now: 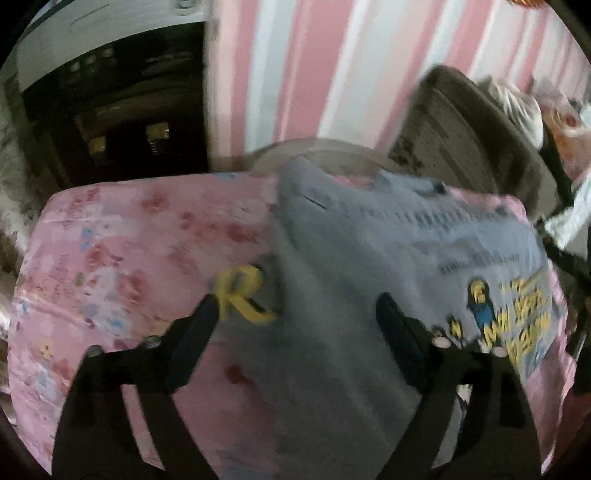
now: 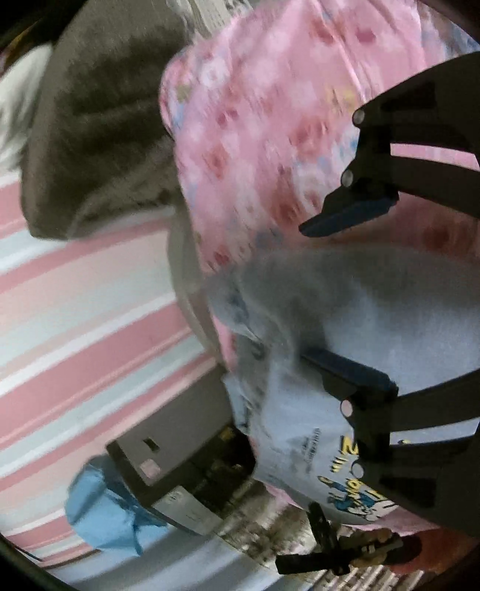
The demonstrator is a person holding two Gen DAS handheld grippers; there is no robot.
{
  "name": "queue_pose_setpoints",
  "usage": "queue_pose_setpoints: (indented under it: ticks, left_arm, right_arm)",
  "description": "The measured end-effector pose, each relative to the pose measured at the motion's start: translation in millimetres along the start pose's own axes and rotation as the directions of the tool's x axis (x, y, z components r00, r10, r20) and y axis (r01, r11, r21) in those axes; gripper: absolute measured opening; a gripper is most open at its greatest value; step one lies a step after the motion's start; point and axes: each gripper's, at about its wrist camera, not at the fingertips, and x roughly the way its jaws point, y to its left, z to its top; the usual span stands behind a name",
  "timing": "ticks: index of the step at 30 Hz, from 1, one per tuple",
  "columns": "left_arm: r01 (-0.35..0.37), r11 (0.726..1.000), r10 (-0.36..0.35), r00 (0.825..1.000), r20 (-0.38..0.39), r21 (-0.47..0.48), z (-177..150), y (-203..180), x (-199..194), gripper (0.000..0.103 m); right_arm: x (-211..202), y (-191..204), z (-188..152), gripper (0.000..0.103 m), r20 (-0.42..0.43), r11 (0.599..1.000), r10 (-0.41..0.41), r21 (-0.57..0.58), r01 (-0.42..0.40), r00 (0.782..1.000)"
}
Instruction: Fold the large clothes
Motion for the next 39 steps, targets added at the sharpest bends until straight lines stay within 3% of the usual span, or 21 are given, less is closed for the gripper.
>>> queue_pose_setpoints:
  ticks: [1,2,4,6,8,10,13,15,17,18,19,21,23,29,34,39]
  left_arm:
    - [-0.002,1.000,0.002,1.000,-0.003,0.018,-3,-8,5,0.044]
    - [0.005,0.999,-0.005,1.000,-0.004,0.035,-5,-17,9,0.022]
    - [-0.071,0.996,0.070,0.997,0.022,0.060,-7,-26,8,0.002]
    - [-0.075,0.996,0.070,0.993,0.092,0.054,-9,-27,-6,0.002]
    - [-0.055,0.998,0.048,0.984,0.172,0.036,-13,-25,-26,0.002]
    - [-0.086,0.996,0.079,0.982,0.174,0.037,-17,-23,-23,0.002]
    - [-0.082,0.997,0.081,0.992,0.092,0.007,-15,-15,3,0.006]
    - [-0.067,0.997,0.069,0.995,0.073,-0.026,-15,-6,12,0.009]
    - [-0.072,0.997,0.073,0.995,0.061,-0.014,-16,-5,12,0.011]
    - [-0.083,0.997,0.083,0.995,0.058,-0.012,-17,-5,11,0.013]
    - [-0.099,0.995,0.100,0.994,0.055,-0.011,-17,-5,9,0.021]
    - [-0.160,0.987,0.160,0.985,0.065,0.000,-16,-8,2,0.039]
    - [-0.199,0.980,0.198,0.975,0.103,0.000,-17,-11,-14,0.074]
    - [-0.237,0.971,0.229,0.963,0.145,0.043,-25,-45,-43,0.098]
    - [-0.233,0.969,0.217,0.960,0.178,0.079,-41,-81,-55,0.100]
    - [-0.170,0.981,0.155,0.976,0.151,0.091,-55,-112,-47,0.100]
  right_arm:
    - [7,7,-1,0.017,-0.010,1.000,0.004,-0.028,-0.004,1.000]
    - [8,15,-2,0.007,0.012,0.997,-0.024,-0.071,0.025,1.000]
    - [-2,40,-5,0.003,0.089,0.976,-0.090,-0.192,0.106,0.992]
    - [-31,69,-10,0.003,0.225,0.949,-0.082,-0.280,0.145,0.971]
    - [-60,89,-17,0.003,0.355,0.920,-0.081,-0.333,0.207,0.931]
    - [-58,88,-14,0.003,0.355,0.914,-0.124,-0.322,0.245,0.927]
    - [-1,51,-3,0.003,0.152,0.938,-0.236,-0.223,0.266,0.960]
    - [21,37,-6,0.006,0.069,0.947,-0.254,-0.186,0.262,0.965]
    - [22,25,-5,0.017,0.051,0.965,-0.241,-0.097,0.245,0.969]
    - [19,19,-3,0.028,0.040,0.973,-0.224,-0.045,0.226,0.974]
    - [14,14,-1,0.035,0.034,0.977,-0.213,-0.007,0.213,0.977]
    - [-3,14,1,0.036,0.067,0.983,-0.184,-0.001,0.185,0.981]
    - [-20,26,-4,0.036,0.105,0.978,-0.192,-0.056,0.199,0.976]
    - [-54,62,-41,0.056,0.141,0.966,-0.174,-0.166,0.197,0.975]
    - [-58,94,-74,0.060,0.147,0.942,-0.173,-0.265,0.207,0.974]
    - [-46,111,-93,0.060,0.107,0.928,-0.174,-0.314,0.199,0.979]
